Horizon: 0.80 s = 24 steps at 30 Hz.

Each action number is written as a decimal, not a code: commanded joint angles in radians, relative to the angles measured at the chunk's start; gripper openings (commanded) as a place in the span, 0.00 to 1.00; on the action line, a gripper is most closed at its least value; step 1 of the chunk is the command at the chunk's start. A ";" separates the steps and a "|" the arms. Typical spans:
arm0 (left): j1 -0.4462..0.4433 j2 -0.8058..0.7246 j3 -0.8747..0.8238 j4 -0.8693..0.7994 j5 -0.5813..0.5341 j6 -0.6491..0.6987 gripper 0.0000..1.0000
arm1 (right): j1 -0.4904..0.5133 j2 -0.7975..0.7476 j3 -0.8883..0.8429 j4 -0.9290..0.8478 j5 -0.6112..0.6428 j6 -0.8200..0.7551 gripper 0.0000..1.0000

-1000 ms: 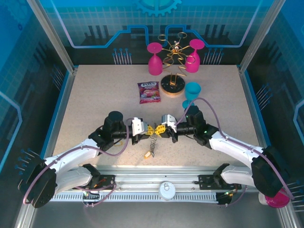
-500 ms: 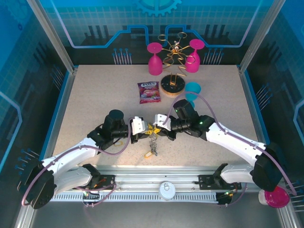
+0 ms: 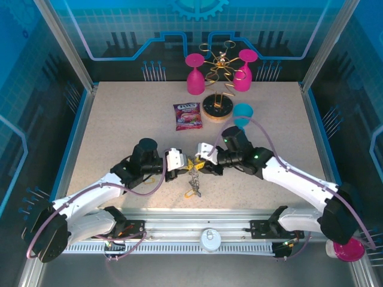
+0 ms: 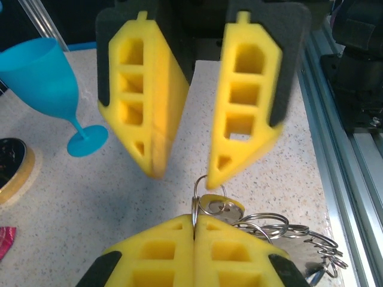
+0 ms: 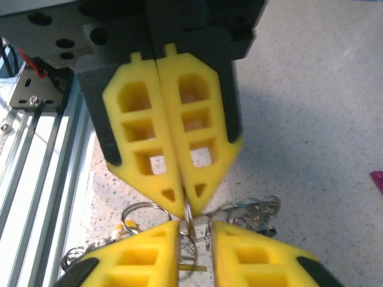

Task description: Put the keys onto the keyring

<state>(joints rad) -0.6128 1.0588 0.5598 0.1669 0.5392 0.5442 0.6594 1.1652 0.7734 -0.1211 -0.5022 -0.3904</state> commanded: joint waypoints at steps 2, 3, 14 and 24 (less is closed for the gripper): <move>-0.008 -0.023 -0.043 0.177 0.055 -0.062 0.00 | -0.057 -0.032 -0.094 0.234 -0.156 0.132 0.34; -0.008 -0.025 -0.051 0.196 0.055 -0.072 0.00 | -0.058 -0.028 -0.100 0.235 -0.166 0.131 0.34; -0.007 -0.031 -0.064 0.210 0.045 -0.086 0.00 | -0.060 0.000 -0.099 0.212 -0.219 0.145 0.26; -0.008 -0.037 -0.073 0.230 0.042 -0.079 0.00 | -0.075 0.040 -0.069 0.170 -0.218 0.219 0.24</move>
<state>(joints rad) -0.6128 1.0504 0.4988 0.3313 0.5507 0.4694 0.6006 1.1896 0.6750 0.0532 -0.6899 -0.2207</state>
